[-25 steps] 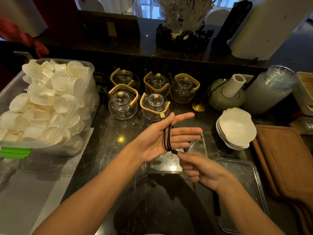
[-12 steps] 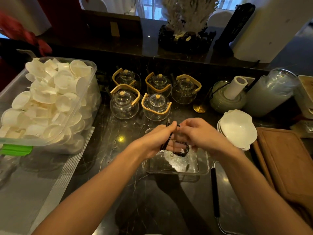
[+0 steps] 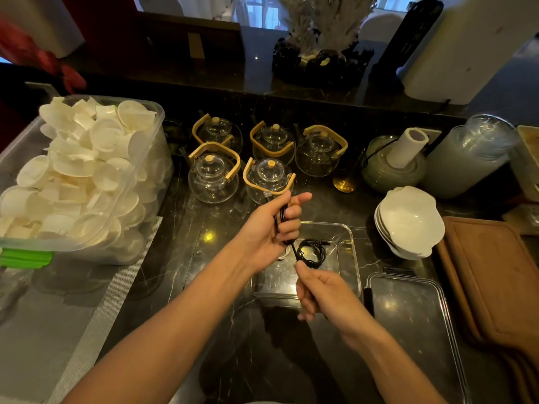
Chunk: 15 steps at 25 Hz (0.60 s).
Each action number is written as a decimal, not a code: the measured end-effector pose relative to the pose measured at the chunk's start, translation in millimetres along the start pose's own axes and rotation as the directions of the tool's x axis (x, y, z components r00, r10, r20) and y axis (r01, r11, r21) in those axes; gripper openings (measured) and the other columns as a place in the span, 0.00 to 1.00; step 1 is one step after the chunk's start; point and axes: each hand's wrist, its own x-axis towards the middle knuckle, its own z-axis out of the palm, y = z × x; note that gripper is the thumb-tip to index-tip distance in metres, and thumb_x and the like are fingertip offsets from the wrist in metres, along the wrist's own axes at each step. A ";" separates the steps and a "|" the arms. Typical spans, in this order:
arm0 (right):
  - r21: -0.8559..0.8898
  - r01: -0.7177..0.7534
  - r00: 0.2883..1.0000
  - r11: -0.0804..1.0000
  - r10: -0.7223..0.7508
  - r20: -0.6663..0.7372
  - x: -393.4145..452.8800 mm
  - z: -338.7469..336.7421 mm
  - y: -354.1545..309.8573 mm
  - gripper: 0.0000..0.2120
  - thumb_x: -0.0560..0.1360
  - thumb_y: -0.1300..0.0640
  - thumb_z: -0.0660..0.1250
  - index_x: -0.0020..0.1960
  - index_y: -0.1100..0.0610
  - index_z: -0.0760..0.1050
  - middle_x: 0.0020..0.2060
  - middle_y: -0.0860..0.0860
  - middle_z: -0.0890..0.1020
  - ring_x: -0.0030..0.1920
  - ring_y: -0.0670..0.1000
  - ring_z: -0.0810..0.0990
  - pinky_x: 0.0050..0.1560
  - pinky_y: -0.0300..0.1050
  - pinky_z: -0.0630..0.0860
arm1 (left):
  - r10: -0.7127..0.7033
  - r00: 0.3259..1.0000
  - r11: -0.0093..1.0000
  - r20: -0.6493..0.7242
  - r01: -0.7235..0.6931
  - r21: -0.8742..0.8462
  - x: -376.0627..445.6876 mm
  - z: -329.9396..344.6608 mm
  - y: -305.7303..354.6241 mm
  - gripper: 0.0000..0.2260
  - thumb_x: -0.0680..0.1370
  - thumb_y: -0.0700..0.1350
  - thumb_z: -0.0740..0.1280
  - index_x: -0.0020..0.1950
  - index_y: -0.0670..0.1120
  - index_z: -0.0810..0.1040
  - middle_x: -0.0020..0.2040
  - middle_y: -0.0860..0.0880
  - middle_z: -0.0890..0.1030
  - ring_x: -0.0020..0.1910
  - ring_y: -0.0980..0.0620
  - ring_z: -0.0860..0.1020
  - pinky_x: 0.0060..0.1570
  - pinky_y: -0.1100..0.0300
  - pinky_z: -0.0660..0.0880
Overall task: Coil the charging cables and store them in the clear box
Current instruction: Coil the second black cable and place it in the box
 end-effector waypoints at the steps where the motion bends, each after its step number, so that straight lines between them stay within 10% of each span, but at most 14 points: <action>1: 0.083 -0.028 0.999 0.996 0.025 0.039 1.4 -9.0 4.6 0.20 0.79 0.41 0.69 0.41 0.57 0.81 0.25 0.51 0.72 0.26 0.49 0.71 0.36 0.47 0.79 | -0.025 0.998 0.998 0.054 0.028 -0.052 -1.6 0.2 2.2 0.16 0.86 0.48 0.55 0.53 0.41 0.78 0.27 0.54 0.70 0.19 0.59 0.66 0.19 0.67 0.56; 9: 0.889 -0.003 0.990 0.458 -0.124 0.067 15.4 -48.9 -6.6 0.17 0.71 0.63 0.77 0.59 0.63 0.80 0.43 0.57 0.85 0.33 0.47 0.83 0.37 0.42 0.84 | -0.142 0.961 0.984 0.238 0.163 -0.071 -12.1 2.0 -3.0 0.20 0.85 0.47 0.56 0.33 0.46 0.72 0.19 0.55 0.61 0.17 0.59 0.55 0.19 0.65 0.50; 15: 0.820 -0.082 0.997 0.567 0.035 0.075 29.6 -30.1 -25.2 0.09 0.79 0.58 0.65 0.56 0.60 0.78 0.40 0.55 0.81 0.25 0.44 0.79 0.24 0.35 0.78 | -0.199 0.920 0.970 0.338 0.234 -0.067 -12.8 4.0 -14.1 0.19 0.84 0.46 0.56 0.33 0.45 0.71 0.21 0.55 0.59 0.16 0.58 0.56 0.19 0.65 0.49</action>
